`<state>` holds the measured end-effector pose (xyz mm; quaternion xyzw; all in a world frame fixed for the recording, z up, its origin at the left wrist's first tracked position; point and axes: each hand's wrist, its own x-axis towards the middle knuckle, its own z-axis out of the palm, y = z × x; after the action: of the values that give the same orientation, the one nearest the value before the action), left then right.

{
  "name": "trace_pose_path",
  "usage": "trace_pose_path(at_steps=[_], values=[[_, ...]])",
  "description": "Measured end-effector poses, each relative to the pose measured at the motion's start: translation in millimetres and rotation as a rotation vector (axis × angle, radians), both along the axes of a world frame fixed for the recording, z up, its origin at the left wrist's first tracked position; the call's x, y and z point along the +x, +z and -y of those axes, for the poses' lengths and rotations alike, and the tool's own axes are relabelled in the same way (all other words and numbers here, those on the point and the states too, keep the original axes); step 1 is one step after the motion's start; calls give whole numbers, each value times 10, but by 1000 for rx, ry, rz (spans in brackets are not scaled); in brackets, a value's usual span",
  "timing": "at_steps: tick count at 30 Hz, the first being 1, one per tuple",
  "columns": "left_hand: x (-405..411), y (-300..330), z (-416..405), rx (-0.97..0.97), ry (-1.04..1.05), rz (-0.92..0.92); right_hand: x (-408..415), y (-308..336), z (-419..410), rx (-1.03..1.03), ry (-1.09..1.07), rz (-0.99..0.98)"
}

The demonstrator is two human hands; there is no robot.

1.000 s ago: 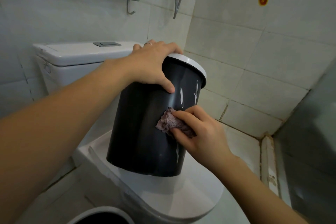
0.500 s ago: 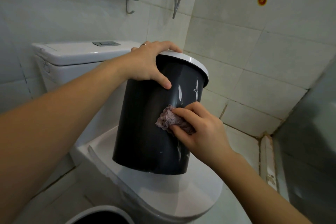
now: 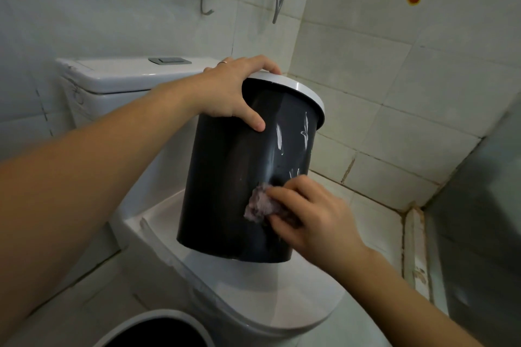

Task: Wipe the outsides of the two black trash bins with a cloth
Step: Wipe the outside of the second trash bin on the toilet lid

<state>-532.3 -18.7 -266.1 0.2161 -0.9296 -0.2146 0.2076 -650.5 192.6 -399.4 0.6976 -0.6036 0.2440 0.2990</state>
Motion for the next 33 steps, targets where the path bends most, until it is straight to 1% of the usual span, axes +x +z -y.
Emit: trace_pose_path(at_steps=[3, 9, 12, 15, 19, 23, 26, 30, 33], values=[[-5, -9, 2, 28, -8, 1, 2, 2, 39, -18, -22, 50], [-20, -20, 33, 56, -27, -2, 69, -203, -175, 130, 123, -41], [-21, -22, 39, 60, -28, -1, 57, -249, -201, 158, 157, -94], [-20, -12, 23, 54, -22, 0, -22, -168, -123, 97, 126, -91], [-56, -17, 10, 28, -34, 1, -179, 149, 115, -53, -5, 6], [-80, -13, -2, 20, -37, 8, -321, 477, 350, -124, -77, 84], [-70, -21, 6, 20, -29, 5, -324, 465, 350, -120, -63, 84], [-45, -6, 3, 12, -21, 3, -274, 278, 203, -43, 27, -9], [-47, -2, -20, -26, -33, -10, -315, 307, 210, -51, 16, -38]])
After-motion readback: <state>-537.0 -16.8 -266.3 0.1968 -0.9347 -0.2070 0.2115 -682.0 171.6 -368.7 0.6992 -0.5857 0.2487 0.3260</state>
